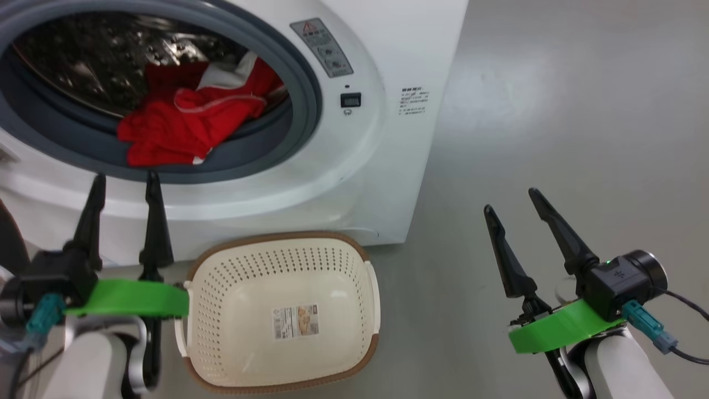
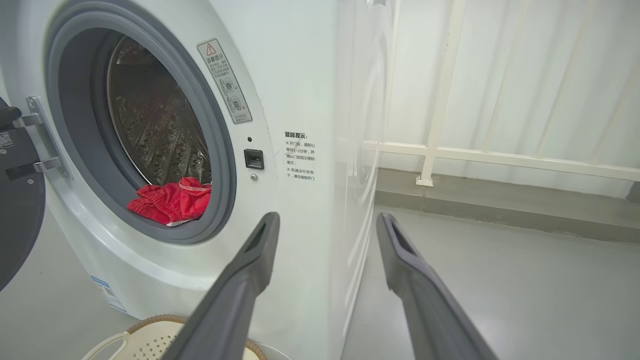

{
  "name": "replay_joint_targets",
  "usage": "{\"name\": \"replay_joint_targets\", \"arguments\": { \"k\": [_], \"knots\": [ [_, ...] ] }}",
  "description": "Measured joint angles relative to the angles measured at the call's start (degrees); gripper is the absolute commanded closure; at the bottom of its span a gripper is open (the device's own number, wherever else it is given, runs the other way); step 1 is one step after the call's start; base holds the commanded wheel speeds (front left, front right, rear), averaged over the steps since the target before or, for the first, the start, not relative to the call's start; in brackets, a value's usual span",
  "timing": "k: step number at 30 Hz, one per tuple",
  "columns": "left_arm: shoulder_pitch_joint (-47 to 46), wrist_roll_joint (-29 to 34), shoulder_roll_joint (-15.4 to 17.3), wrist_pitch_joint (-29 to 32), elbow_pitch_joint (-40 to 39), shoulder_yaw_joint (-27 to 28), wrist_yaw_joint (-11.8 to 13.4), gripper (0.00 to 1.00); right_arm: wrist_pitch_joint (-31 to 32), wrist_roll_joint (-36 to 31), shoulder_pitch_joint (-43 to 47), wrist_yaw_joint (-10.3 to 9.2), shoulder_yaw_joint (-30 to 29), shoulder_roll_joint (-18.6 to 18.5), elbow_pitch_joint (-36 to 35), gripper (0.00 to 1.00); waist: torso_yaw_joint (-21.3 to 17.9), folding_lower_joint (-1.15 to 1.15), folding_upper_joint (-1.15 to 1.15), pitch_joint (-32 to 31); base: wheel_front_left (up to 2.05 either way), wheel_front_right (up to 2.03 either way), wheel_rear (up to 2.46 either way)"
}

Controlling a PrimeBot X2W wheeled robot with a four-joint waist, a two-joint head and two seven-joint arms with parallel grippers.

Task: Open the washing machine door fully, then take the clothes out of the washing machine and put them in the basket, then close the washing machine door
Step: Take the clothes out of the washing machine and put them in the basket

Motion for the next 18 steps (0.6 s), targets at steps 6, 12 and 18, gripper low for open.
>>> {"name": "replay_joint_targets", "arguments": {
  "k": [6,12,18],
  "knots": [
    [-7.76,0.73,0.46,-0.01,4.31,-0.36,-0.69,0.0,0.0,0.0,-3.19,0.0,0.1,-0.03,-0.98,0.0,0.14,0.0,0.0,4.44,0.0,0.0,0.0],
    [-15.07,0.74,0.37,-0.02,10.36,0.55,-1.34,0.0,-0.01,0.0,-5.67,0.0,0.35,-0.09,-1.69,0.0,0.12,0.0,0.0,8.53,0.0,0.0,0.0],
    [-22.73,0.47,-0.33,-0.03,16.89,1.13,-2.33,0.0,-0.01,-0.35,-7.77,0.0,0.58,-0.12,-1.98,0.0,-0.17,0.0,0.0,12.26,0.0,0.0,0.0]
  ]
}}
